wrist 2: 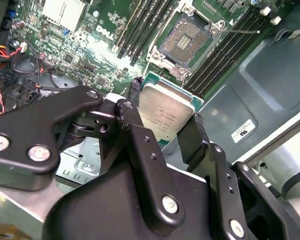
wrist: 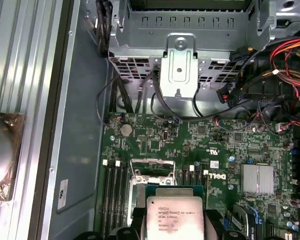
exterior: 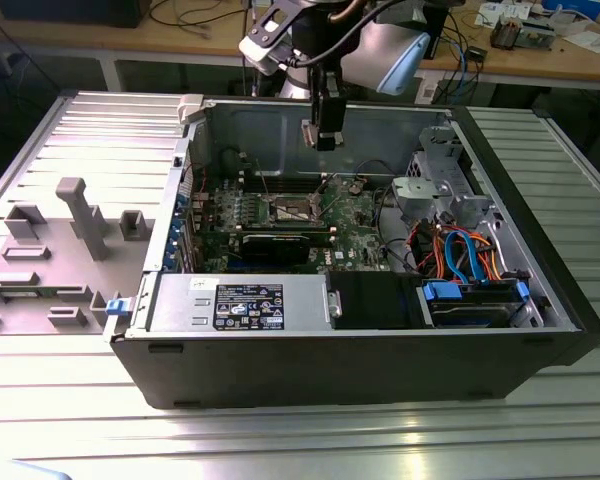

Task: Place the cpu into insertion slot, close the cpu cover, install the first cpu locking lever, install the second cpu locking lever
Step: 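Place the cpu into insertion slot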

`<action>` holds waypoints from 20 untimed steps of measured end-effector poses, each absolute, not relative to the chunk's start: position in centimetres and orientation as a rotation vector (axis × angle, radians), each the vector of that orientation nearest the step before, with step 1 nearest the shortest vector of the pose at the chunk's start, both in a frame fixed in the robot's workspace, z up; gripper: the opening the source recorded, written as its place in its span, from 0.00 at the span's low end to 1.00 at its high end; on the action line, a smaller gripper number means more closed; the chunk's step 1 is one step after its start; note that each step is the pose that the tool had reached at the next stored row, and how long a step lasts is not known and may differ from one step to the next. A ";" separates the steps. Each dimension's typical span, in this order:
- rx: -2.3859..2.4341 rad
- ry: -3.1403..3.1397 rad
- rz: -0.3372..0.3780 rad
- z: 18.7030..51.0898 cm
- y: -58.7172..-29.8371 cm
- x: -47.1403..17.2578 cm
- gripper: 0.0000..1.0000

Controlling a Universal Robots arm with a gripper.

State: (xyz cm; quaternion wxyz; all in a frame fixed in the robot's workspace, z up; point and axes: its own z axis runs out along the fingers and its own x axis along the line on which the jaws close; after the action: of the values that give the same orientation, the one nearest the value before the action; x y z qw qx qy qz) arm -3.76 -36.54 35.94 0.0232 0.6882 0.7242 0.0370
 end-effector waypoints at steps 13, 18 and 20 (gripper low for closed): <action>2.179 2.197 0.110 35.7 -36.5 -3.9 0.55; 2.182 2.197 0.106 35.5 -36.5 -4.2 0.55; 2.182 2.197 0.106 35.5 -36.5 -4.4 0.55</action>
State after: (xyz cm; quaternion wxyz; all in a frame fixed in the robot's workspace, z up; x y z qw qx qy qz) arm -4.44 -36.52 35.47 0.0215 0.7041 0.7089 0.0343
